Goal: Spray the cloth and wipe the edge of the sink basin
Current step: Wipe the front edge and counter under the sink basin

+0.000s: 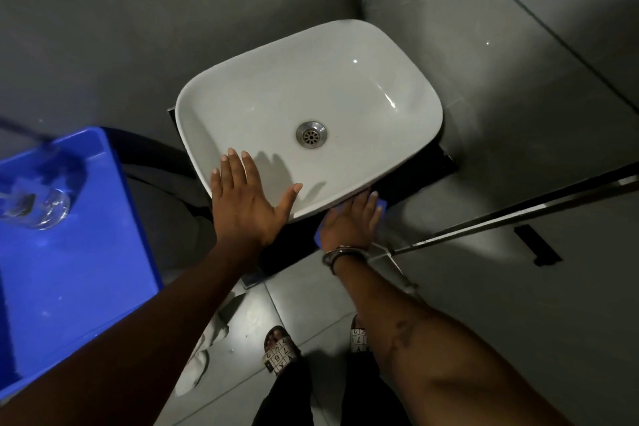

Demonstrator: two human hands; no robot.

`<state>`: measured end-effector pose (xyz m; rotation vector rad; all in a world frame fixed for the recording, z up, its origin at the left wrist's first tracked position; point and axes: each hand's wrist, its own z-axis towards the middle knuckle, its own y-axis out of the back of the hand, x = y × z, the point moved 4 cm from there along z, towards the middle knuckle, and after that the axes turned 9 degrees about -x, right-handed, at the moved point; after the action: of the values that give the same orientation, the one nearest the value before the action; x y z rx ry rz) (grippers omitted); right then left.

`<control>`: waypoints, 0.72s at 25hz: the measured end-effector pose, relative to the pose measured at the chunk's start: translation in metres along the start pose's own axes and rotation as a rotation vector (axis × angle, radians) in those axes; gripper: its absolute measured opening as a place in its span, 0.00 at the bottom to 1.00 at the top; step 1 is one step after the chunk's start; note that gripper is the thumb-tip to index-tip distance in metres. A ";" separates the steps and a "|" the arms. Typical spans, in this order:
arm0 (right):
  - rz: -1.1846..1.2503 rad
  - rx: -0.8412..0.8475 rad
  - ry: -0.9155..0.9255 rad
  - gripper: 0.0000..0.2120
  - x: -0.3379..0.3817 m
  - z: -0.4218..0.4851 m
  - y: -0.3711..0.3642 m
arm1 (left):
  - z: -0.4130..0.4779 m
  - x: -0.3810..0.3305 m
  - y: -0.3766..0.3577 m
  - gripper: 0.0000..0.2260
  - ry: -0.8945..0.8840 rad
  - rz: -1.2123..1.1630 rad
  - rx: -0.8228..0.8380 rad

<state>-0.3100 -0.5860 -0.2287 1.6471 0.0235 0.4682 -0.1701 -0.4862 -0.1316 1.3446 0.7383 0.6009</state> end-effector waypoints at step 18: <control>0.583 0.313 0.320 0.27 0.022 -0.081 -0.007 | -0.150 0.033 -0.073 0.20 0.831 -0.794 0.042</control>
<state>-0.3131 -0.5018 -0.2244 1.8599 -0.1573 1.2213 -0.2667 -0.3757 -0.2180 0.6856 1.8462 0.4731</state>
